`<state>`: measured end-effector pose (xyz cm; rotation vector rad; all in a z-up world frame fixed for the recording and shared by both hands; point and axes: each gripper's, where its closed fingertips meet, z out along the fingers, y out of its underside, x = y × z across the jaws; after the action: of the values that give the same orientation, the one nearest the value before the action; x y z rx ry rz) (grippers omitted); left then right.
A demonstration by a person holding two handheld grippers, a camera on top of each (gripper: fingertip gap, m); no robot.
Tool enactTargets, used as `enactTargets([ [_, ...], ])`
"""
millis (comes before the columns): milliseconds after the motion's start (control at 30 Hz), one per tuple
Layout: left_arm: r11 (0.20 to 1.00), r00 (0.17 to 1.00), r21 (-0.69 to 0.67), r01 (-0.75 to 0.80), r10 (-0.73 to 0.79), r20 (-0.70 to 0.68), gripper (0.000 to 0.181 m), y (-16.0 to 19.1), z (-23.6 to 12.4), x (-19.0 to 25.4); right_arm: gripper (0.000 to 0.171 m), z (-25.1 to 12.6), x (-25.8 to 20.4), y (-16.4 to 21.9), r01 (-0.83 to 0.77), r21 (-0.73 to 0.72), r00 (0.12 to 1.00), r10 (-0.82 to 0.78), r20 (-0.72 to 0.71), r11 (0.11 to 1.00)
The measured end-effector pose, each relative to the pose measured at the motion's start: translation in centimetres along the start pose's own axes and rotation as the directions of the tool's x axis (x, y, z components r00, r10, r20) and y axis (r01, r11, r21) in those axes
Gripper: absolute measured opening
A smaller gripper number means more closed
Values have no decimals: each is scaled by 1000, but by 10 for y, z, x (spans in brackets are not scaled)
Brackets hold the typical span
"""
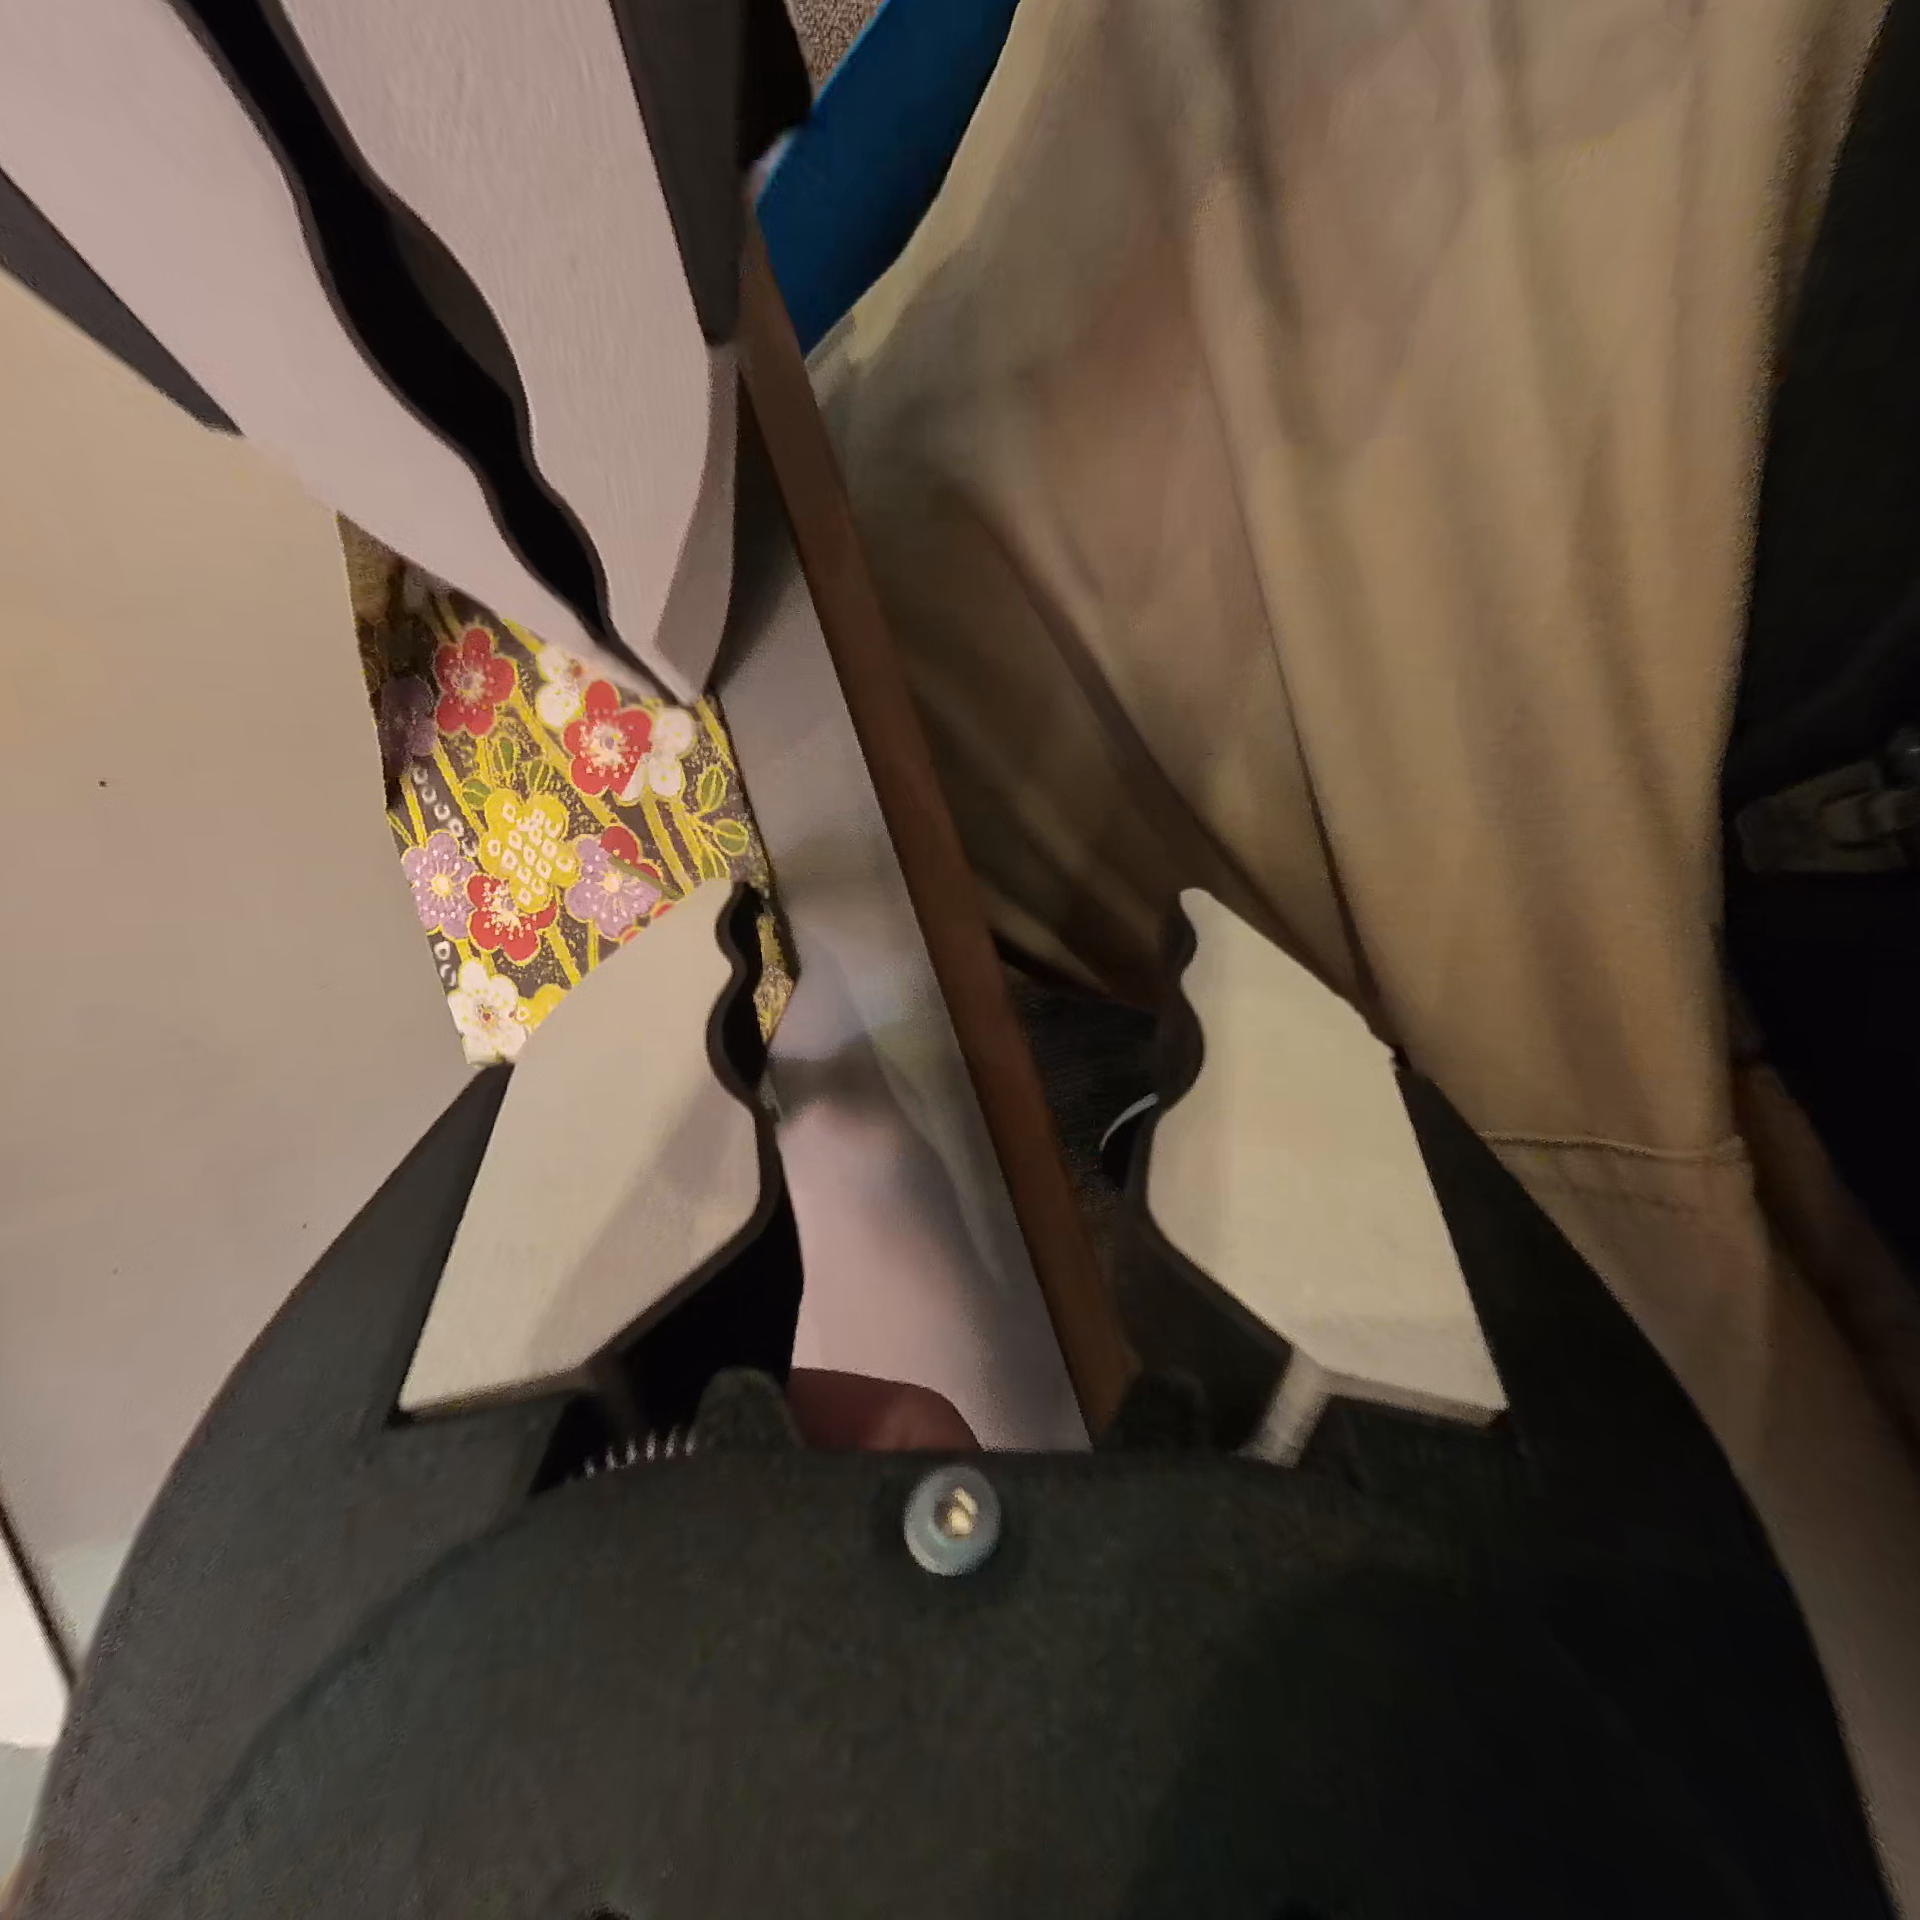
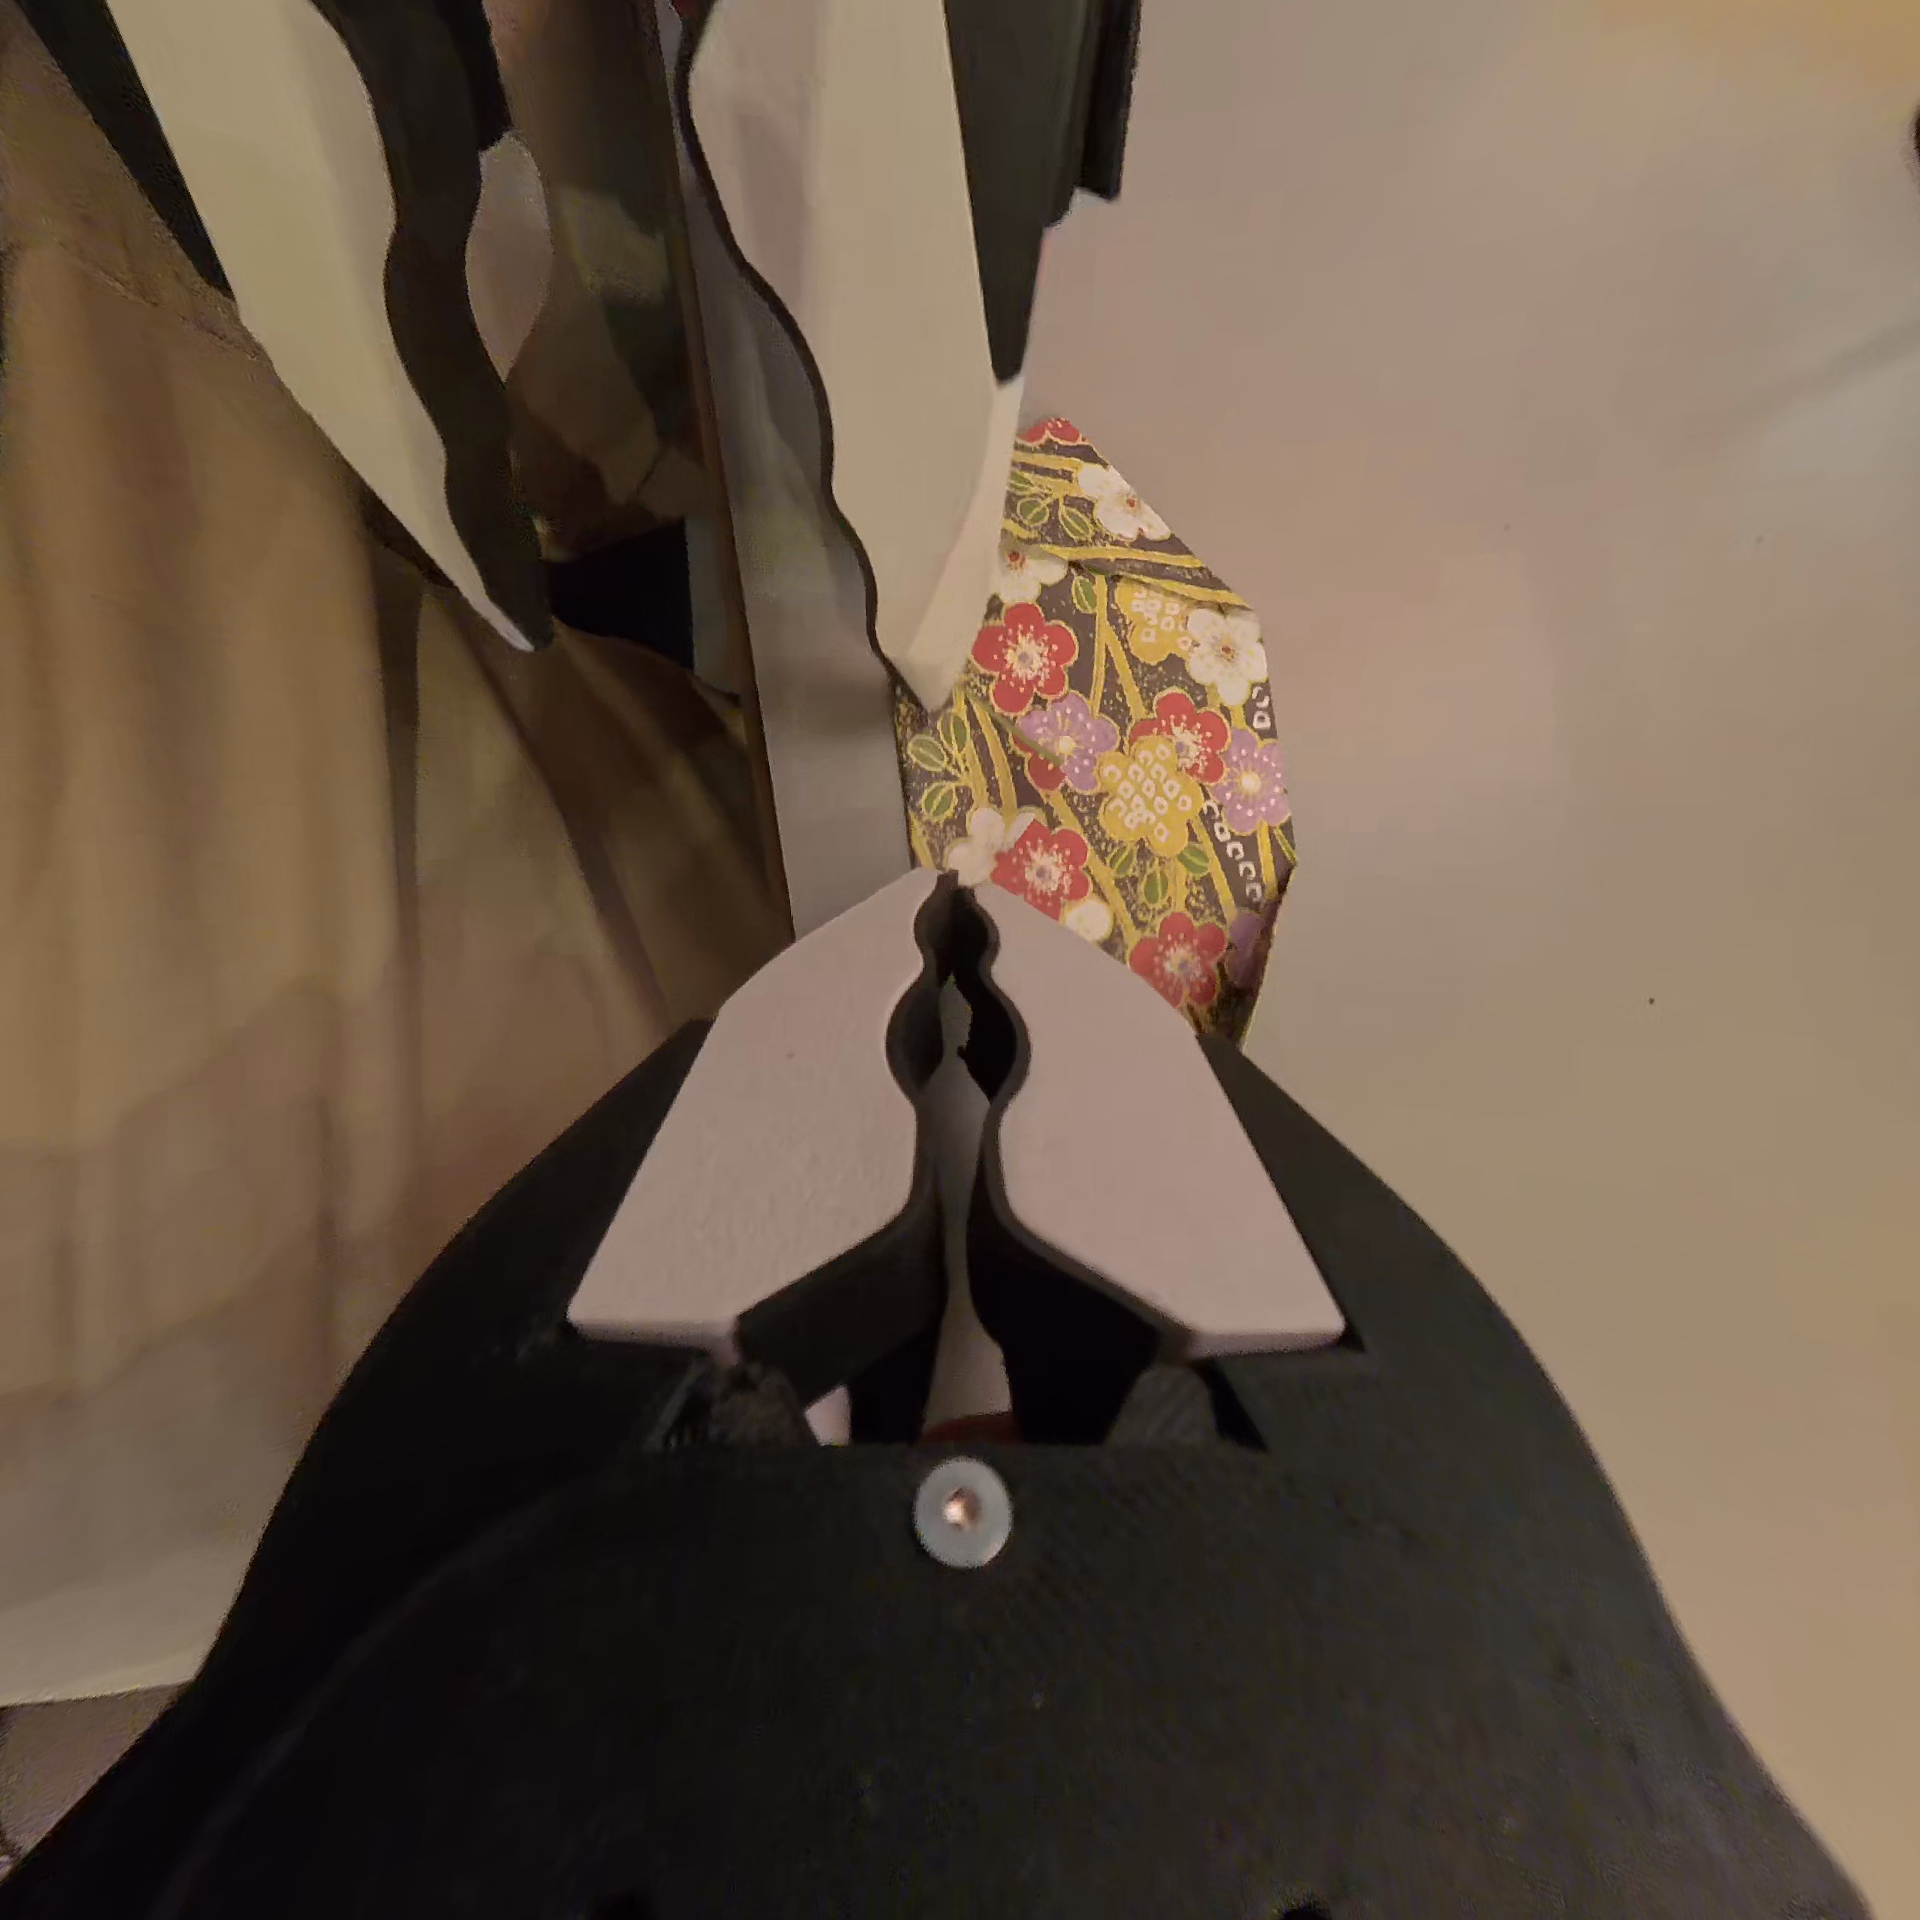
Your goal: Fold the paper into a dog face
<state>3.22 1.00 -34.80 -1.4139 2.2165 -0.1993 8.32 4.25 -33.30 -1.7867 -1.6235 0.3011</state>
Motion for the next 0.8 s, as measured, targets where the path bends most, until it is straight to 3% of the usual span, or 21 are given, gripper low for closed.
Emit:
enactTargets([
  [667,999,998,-29,13,-11,57,75,10,-3,5,0,-11,1,13,-99,-6,995,99,21,995],
  [800,998,997,-57,36,-32,69,73,10,-3,2,0,-14,-3,-14,-91,74,996,90,16,993],
])
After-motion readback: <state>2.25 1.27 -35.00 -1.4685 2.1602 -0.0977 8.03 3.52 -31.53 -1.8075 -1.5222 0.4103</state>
